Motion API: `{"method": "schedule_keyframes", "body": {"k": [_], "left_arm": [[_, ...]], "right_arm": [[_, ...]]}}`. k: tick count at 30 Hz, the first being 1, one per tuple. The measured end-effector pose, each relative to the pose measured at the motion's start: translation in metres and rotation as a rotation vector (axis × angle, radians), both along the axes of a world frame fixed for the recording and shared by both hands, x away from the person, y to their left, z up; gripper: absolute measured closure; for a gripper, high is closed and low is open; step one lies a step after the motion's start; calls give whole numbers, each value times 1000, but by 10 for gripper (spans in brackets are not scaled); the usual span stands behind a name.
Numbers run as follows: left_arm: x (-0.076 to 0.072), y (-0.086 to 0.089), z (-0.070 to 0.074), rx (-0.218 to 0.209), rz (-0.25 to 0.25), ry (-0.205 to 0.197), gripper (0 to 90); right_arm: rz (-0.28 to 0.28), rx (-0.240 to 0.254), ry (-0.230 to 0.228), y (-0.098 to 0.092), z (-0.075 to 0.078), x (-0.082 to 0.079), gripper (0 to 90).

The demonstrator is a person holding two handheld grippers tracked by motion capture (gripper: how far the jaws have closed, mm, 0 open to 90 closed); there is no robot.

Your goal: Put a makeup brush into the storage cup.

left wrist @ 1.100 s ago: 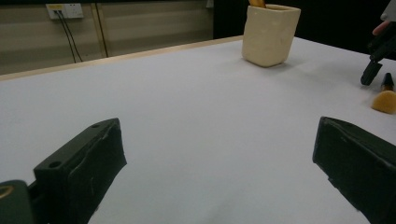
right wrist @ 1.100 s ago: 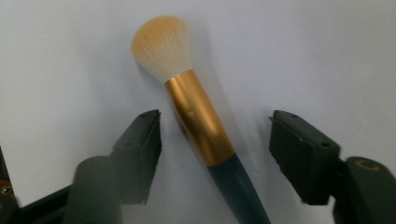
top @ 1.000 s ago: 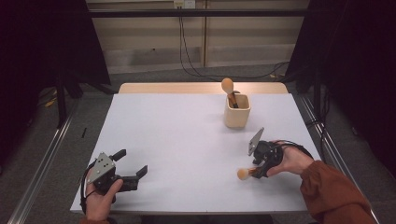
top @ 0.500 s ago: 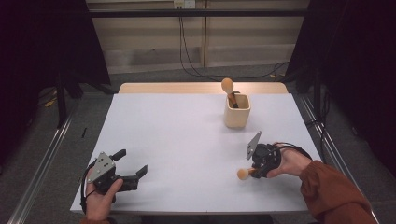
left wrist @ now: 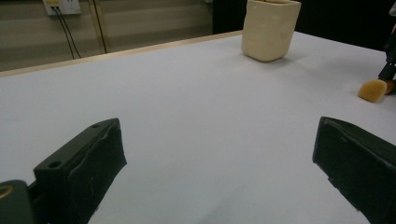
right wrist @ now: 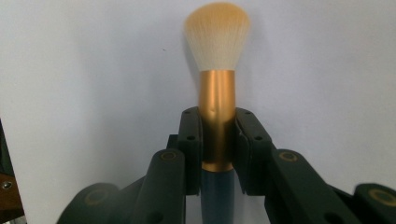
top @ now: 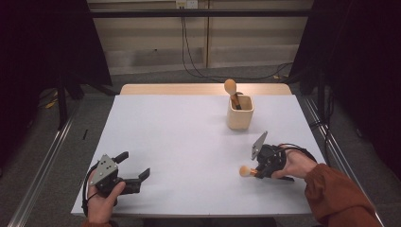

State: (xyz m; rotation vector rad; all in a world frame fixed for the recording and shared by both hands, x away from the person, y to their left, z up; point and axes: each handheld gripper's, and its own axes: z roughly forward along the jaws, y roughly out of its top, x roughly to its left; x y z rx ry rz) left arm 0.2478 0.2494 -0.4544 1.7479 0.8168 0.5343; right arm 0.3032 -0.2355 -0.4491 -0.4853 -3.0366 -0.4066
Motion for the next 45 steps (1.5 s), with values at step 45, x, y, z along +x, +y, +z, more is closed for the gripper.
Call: {"method": "schedule_keyframes", "body": {"k": [45], "left_arm": [[-2,1,1,-1,-1,-4,21]], "right_arm": [[-592,623,-394,-52,33,-10,745]]}}
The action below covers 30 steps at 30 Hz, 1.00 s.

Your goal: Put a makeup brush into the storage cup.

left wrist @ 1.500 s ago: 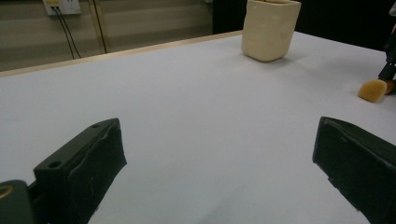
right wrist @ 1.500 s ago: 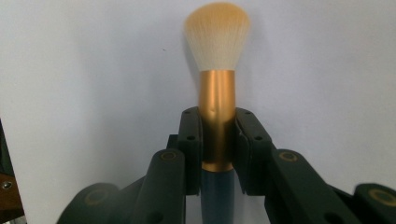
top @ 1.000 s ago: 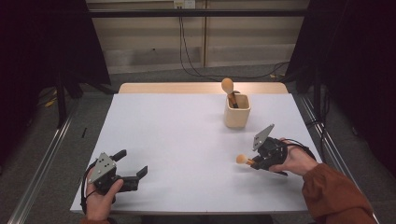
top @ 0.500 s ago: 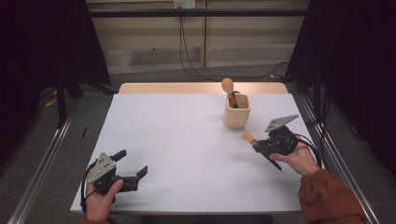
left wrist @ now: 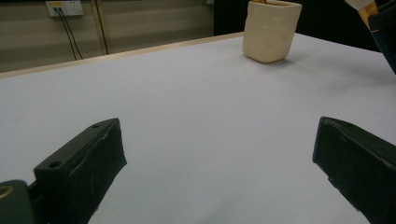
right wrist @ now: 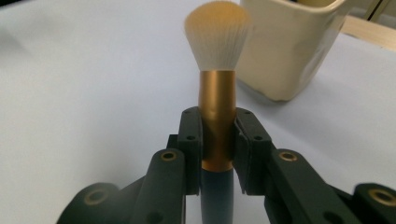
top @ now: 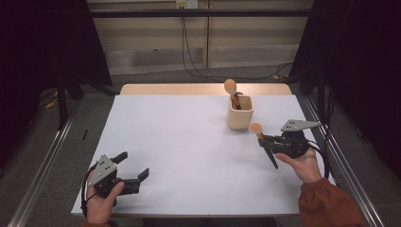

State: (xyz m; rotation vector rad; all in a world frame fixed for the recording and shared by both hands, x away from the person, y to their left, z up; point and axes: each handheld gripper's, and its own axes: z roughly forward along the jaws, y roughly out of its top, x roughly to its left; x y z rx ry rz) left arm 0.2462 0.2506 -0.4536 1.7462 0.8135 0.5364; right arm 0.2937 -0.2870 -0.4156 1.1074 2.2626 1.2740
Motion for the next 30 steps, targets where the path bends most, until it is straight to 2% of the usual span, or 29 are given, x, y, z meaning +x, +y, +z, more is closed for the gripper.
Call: {"method": "schedule_keyframes", "body": {"k": [4,11,12,19,25,30], "left_arm": [[0,-1,0,2,0,-1,21],[-1,-1,0,-1,2,-2,21],[-1,-1,0,-1,2,-2,21],[-1,-3,0,4,-10,-4,22],[-2,-3,0,-7,-6,-5,22],[-2,-3,0,-16,2,-7,22]], "right_arm": [[-14,51,-30,-2,-2,-3,745],[6,139,-90,2,-3,-7,745],[2,160,-96,2,-4,-7,745],[-54,225,-144,0,-11,-12,745],[-66,284,-182,2,-5,-12,745],[-65,304,-203,4,3,-10,744]]}}
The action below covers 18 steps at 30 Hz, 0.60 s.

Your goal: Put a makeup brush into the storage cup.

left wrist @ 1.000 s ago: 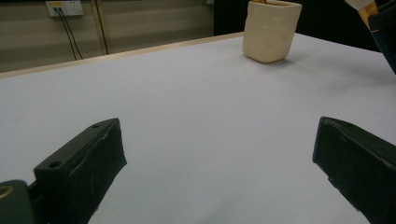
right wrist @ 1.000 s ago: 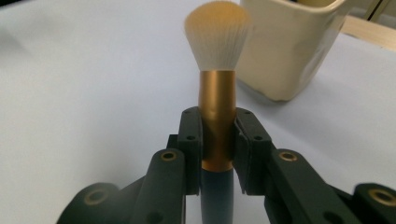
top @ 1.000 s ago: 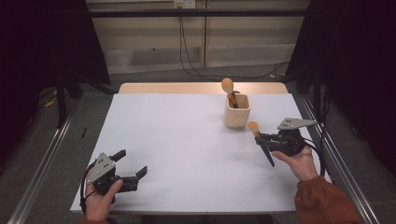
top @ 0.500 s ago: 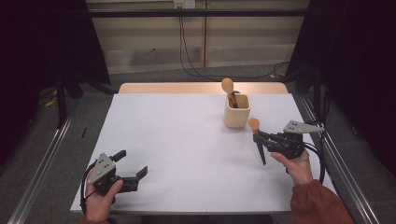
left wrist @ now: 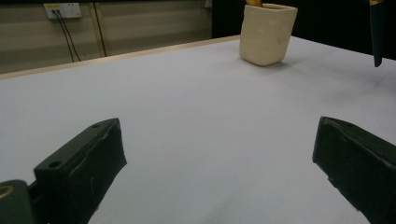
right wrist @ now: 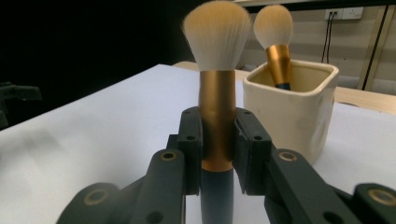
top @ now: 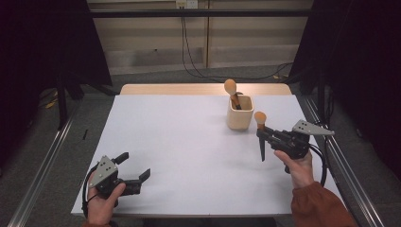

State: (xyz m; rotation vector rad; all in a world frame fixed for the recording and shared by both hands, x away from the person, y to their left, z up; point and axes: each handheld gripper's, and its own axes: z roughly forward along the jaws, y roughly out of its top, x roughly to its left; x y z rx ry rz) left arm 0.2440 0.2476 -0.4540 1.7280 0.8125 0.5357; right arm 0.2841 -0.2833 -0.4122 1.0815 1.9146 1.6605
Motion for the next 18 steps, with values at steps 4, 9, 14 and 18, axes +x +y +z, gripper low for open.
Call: {"method": "schedule_keyframes", "body": {"k": [4,9,14,18], "left_arm": [[0,0,0,1,3,-2,21],[0,0,0,1,3,-2,21],[0,1,0,2,4,-2,21],[0,1,0,2,3,-4,21]], "right_arm": [[-3,14,-19,1,7,4,745],[-6,36,-44,3,17,14,744],[-5,56,-61,7,29,24,744],[-8,54,-73,11,36,31,744]]}}
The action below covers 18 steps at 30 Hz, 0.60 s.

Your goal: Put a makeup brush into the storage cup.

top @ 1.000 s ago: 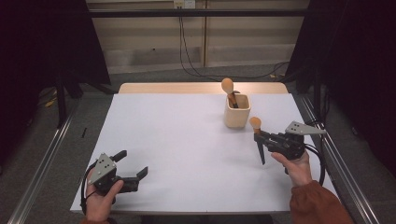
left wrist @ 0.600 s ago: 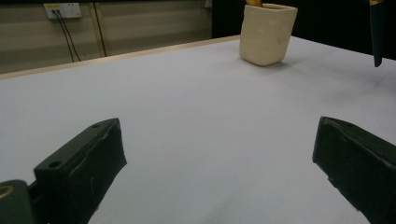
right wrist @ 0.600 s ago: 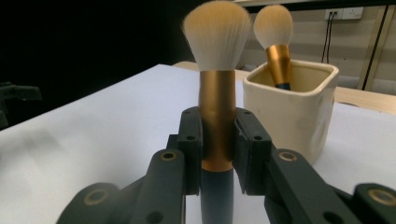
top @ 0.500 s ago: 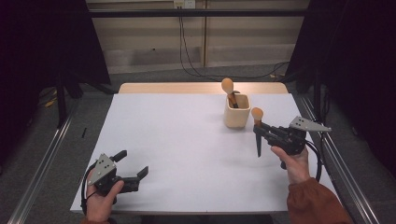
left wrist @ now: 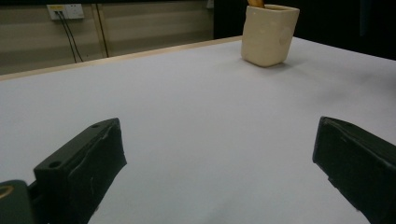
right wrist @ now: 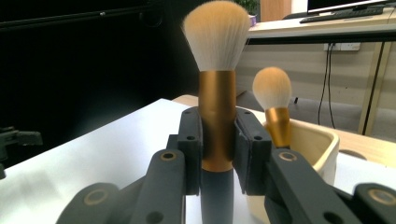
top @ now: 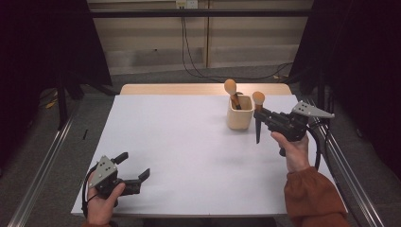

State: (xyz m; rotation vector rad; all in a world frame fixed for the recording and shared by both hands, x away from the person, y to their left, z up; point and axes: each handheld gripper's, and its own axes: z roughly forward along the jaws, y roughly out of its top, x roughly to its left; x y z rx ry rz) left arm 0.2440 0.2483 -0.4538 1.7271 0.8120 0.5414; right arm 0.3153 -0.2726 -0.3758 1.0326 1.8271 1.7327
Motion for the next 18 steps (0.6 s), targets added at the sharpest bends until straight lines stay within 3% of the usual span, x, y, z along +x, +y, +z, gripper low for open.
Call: {"method": "schedule_keyframes", "body": {"k": [18], "left_arm": [[0,-1,0,-7,-1,2,21]], "right_arm": [[-1,-14,-15,12,17,29,744]]}}
